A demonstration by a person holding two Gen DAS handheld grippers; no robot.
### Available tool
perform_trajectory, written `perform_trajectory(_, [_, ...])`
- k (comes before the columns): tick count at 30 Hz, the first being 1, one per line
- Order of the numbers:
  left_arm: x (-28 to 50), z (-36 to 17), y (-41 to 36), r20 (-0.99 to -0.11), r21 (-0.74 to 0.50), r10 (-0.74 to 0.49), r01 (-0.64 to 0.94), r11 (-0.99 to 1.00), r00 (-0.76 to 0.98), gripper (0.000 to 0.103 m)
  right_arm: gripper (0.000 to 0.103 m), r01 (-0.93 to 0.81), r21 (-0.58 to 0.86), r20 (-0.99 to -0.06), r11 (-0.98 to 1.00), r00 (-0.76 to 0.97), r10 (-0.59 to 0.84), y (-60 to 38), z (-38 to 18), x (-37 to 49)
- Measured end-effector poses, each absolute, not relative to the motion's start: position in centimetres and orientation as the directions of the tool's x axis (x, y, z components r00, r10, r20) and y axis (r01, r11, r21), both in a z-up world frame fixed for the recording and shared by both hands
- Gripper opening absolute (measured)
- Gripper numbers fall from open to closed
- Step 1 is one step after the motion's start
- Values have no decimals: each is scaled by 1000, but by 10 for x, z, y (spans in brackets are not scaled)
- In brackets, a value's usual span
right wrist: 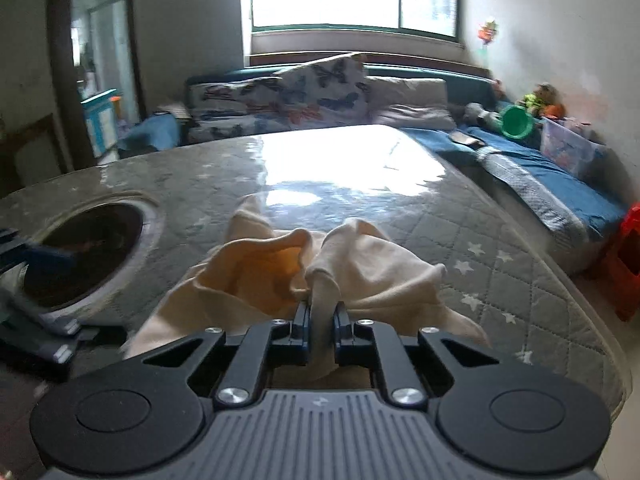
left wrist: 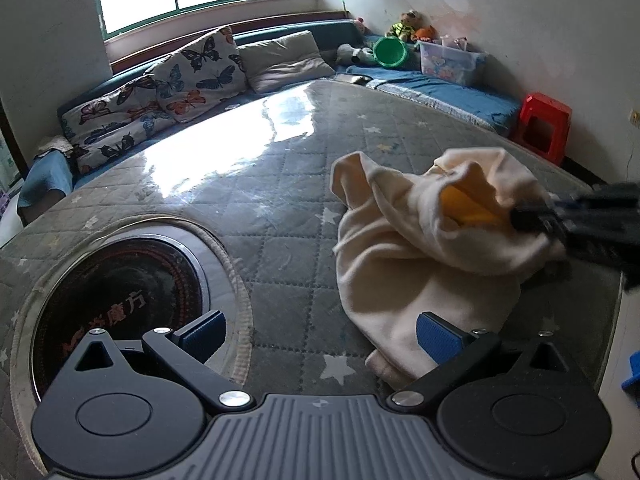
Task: Fold clothes
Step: 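Grasp the garment edge with the left gripper while the right gripper holds another edge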
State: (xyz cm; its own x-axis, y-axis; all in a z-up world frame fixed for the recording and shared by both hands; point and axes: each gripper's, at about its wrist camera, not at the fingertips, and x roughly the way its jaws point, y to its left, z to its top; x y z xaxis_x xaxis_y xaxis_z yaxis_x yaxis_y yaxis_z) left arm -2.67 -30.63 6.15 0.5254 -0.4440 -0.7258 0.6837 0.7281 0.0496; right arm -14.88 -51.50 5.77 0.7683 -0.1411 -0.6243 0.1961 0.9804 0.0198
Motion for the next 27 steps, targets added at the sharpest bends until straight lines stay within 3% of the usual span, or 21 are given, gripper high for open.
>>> perform_trajectory(11, [-22,76,-306,-690,-15,-503,684,729,521,102,9,-107,1,-676,994,733,79,-461,57,-189])
perform_trajectory(15, [-19,71,-310,-696,-44,-524,699,714,491,89,9,-186,-1,-699,983,703,132,-442,55,-202])
perform_trajectory(18, [-14,67,-313,-708,-72,-536,708,702,460,79,9,-189,14,-707,982,692,143,-441,54,-207])
perform_trajectory(27, [11,53,-328,-724,-189,-578,698,690,375,77,9,-146,57,-703,988,697,143,-452,58,-214])
